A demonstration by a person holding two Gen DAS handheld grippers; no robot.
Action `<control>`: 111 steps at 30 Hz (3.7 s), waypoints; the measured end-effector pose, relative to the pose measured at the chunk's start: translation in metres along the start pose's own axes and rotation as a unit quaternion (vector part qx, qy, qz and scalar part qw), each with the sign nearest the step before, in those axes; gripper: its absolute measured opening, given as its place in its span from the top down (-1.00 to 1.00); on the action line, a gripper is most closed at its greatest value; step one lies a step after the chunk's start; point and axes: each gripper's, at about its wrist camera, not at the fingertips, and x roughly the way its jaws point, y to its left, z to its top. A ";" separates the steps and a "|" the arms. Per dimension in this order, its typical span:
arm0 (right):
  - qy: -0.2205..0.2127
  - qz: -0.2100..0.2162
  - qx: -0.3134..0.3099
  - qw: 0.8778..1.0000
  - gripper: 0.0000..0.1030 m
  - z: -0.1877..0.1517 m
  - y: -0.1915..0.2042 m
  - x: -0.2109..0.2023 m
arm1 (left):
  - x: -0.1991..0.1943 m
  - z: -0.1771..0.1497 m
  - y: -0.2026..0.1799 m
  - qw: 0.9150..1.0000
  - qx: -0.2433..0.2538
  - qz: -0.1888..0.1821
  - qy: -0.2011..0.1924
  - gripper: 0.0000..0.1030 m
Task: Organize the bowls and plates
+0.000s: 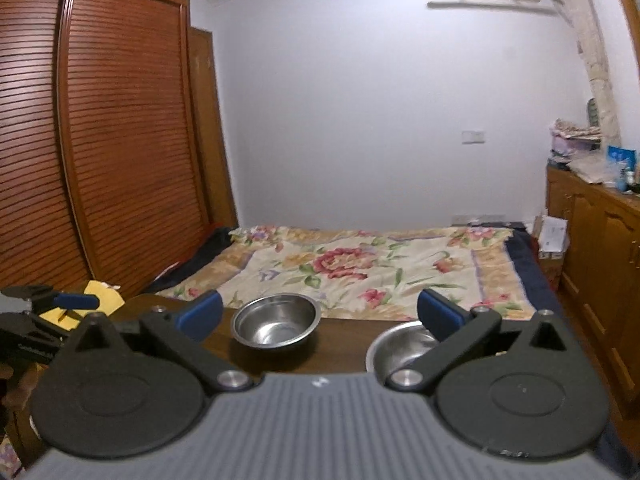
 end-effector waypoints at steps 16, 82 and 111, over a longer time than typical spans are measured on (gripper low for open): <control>0.129 0.077 -0.014 0.988 -0.56 -0.006 0.002 0.135 | 0.112 0.019 0.018 0.998 -0.014 -0.013 0.057 -0.80; 0.151 0.079 0.064 0.983 0.56 -0.024 0.039 -0.003 | -0.067 -0.004 -0.047 0.993 -0.034 -0.102 0.047 0.50; 0.151 0.088 0.034 0.984 0.59 -0.079 0.059 -0.039 | -0.064 -0.070 -0.058 0.989 -0.024 -0.095 0.112 0.50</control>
